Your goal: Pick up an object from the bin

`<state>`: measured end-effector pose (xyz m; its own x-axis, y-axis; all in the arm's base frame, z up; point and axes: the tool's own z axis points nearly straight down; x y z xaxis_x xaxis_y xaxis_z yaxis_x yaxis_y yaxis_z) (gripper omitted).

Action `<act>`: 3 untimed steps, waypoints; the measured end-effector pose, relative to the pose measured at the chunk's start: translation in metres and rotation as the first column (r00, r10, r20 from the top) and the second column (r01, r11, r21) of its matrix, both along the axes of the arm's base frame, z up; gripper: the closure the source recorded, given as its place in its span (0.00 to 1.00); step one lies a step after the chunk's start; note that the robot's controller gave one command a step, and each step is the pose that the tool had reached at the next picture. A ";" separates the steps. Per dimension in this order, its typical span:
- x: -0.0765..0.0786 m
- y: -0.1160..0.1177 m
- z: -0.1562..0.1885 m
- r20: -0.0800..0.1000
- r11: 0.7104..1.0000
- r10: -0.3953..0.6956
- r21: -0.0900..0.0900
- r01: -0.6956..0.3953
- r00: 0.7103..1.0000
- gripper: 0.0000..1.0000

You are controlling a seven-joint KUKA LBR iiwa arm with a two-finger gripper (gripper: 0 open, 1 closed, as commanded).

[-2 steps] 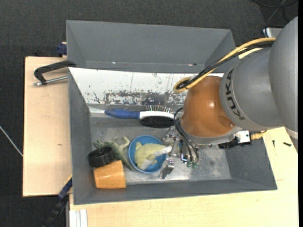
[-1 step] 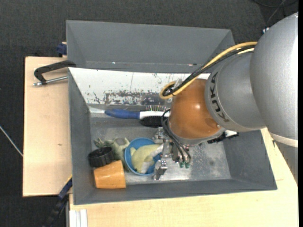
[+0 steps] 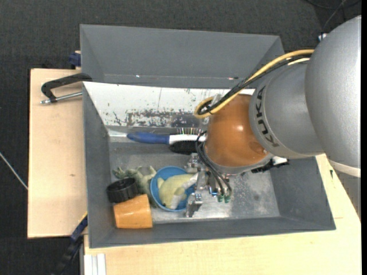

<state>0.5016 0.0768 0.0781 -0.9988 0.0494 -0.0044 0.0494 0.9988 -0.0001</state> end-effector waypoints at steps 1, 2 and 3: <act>0.000 0.000 0.001 -0.001 1.000 0.001 0.000 -0.001 1.000 1.00; 0.002 0.001 0.039 0.004 1.000 0.001 0.002 -0.001 1.000 1.00; 0.003 0.001 0.055 0.003 1.000 0.002 0.002 -0.002 1.000 1.00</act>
Offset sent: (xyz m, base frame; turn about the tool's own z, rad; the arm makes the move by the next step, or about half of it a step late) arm 0.0000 0.0000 0.0000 0.0000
